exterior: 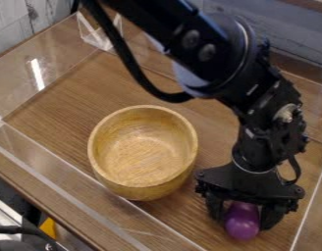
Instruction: Put the purple eggplant in the brown bowl
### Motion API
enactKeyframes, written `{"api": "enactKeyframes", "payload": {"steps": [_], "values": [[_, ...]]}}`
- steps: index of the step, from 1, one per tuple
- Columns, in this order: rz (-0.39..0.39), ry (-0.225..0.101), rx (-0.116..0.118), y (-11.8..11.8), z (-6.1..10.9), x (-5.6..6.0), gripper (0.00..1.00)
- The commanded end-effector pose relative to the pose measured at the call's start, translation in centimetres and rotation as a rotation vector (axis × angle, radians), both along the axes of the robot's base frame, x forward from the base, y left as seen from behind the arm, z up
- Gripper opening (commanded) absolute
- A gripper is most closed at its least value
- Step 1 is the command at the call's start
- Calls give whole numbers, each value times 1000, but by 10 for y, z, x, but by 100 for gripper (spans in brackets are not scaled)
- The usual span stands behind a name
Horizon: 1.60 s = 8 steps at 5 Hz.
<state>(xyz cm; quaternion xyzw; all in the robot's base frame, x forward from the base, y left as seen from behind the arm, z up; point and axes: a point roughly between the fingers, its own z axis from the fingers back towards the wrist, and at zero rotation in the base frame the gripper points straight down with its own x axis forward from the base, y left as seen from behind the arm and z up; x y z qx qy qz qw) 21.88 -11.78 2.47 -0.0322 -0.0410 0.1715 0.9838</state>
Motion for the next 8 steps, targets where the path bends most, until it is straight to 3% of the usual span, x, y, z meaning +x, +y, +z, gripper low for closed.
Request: {"api": "enactKeyframes", "payload": {"steps": [1, 2, 3, 6, 8], "values": [[14, -29, -19, -2, 8, 9, 100], [20, -27, -21, -2, 8, 9, 100], [21, -25, -17, -1, 11, 8, 0], [22, -40, -18, 2, 38, 15, 0], [37, -72, -26, 10, 59, 35, 0]]}}
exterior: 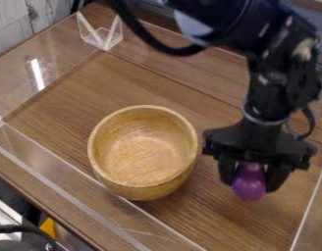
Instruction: Put the purple eggplant in the brown bowl
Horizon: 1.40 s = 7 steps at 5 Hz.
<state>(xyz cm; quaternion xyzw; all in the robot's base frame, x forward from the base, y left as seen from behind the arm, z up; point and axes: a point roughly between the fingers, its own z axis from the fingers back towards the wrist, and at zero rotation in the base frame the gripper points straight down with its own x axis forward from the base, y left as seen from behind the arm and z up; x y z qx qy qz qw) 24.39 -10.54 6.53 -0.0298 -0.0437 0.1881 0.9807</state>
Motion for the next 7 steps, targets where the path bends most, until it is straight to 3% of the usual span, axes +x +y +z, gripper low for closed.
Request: {"api": "enactKeyframes", "payload": {"steps": [1, 2, 3, 7], "values": [[23, -95, -32, 4, 32, 26, 0], [47, -126, -25, 12, 40, 48, 0], [66, -147, -6, 17, 32, 64, 0], [58, -139, 48, 22, 2, 83, 0]]}}
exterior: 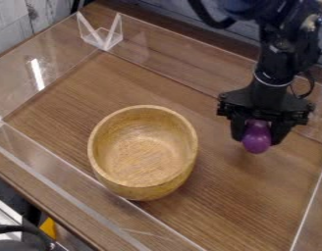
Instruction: Put the purple eggplant in the brown bowl
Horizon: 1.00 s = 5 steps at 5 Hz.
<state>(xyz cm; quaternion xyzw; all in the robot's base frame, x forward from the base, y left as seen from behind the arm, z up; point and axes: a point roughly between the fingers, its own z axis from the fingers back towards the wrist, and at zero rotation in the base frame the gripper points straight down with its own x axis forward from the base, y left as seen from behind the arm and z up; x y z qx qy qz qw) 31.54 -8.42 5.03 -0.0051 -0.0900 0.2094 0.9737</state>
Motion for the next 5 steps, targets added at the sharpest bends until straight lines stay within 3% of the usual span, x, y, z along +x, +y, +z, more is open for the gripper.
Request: {"api": "enactKeyframes", "payload": {"steps": [1, 5], "values": [[10, -49, -8, 1, 13, 12, 0], [25, -12, 6, 0, 4, 9, 0]]}}
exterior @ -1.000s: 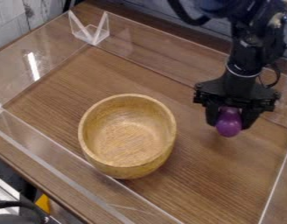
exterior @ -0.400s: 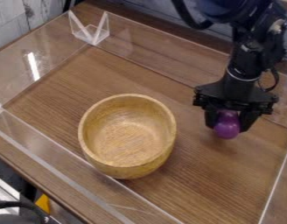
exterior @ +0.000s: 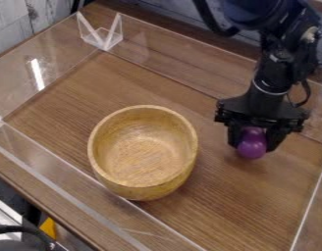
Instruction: Put the purple eggplant in the brown bowl
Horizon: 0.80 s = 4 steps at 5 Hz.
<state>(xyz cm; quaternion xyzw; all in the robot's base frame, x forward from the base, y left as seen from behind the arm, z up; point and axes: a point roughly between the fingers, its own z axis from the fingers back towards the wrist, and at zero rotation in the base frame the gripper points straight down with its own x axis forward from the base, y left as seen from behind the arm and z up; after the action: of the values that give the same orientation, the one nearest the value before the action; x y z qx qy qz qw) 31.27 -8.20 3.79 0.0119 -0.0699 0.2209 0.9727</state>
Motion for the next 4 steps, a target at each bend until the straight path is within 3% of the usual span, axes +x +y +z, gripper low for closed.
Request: {"api": "enactKeyframes", "payload": {"steps": [1, 2, 4], "values": [[3, -51, -13, -3, 15, 12, 0], [7, -45, -10, -2, 13, 12, 0], [-12, -46, -46, 3, 33, 1, 0]]}}
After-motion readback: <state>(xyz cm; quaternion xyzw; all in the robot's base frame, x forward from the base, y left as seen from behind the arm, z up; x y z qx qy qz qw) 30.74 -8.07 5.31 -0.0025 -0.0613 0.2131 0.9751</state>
